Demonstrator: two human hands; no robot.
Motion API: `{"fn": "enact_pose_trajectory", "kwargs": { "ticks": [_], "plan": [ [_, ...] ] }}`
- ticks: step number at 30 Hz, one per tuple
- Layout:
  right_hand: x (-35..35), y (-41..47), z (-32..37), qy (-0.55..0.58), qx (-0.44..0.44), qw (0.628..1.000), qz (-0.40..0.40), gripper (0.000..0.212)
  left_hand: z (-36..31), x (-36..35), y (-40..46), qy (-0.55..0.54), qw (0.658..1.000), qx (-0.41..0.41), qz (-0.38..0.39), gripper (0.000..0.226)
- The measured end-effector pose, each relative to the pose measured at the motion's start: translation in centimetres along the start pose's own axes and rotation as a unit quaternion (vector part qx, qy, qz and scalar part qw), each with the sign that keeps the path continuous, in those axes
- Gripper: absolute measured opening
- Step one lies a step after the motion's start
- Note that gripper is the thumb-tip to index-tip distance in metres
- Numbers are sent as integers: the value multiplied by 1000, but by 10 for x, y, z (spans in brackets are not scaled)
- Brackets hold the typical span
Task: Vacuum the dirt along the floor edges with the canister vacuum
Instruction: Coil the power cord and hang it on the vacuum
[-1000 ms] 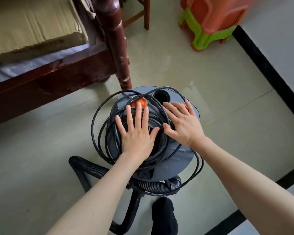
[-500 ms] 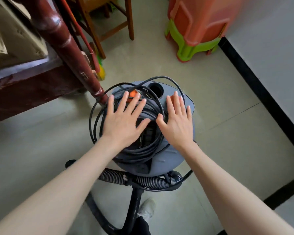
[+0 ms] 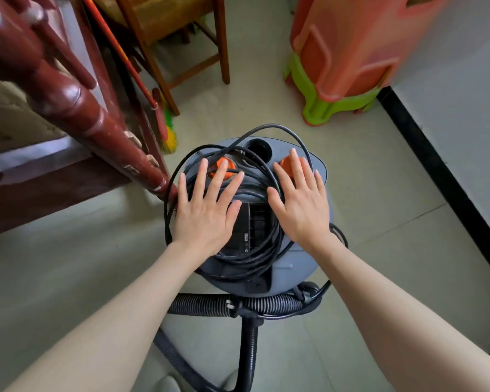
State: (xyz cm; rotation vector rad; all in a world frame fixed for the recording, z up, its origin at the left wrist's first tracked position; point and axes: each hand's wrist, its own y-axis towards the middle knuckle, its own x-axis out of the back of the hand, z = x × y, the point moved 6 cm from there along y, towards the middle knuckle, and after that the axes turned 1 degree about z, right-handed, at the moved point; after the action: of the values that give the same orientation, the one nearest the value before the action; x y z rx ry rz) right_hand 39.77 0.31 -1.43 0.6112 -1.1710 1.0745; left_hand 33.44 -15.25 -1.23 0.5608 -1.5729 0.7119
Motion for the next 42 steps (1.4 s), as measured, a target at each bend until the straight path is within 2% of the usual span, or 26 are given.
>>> {"fn": "enact_pose_trajectory", "kwargs": {
  "ticks": [14, 19, 25, 30, 42],
  "plan": [
    [35, 216, -11, -28, 41, 999, -2, 65, 43, 13, 191, -9, 997, 81, -7, 55],
    [43, 289, -7, -54, 83, 995, 16, 56, 65, 22, 249, -12, 995, 103, -5, 57],
    [53, 379, 3, -59, 147, 987, 40, 56, 89, 31, 313, -6, 987, 163, -4, 58],
    [57, 446, 11, -55, 158, 983, 70, 56, 113, 41, 366, -24, 979, 201, 7, 57],
    [53, 539, 49, -38, 139, 987, 66, 58, 188, 53, 449, -25, 981, 192, 9, 55]
  ]
}}
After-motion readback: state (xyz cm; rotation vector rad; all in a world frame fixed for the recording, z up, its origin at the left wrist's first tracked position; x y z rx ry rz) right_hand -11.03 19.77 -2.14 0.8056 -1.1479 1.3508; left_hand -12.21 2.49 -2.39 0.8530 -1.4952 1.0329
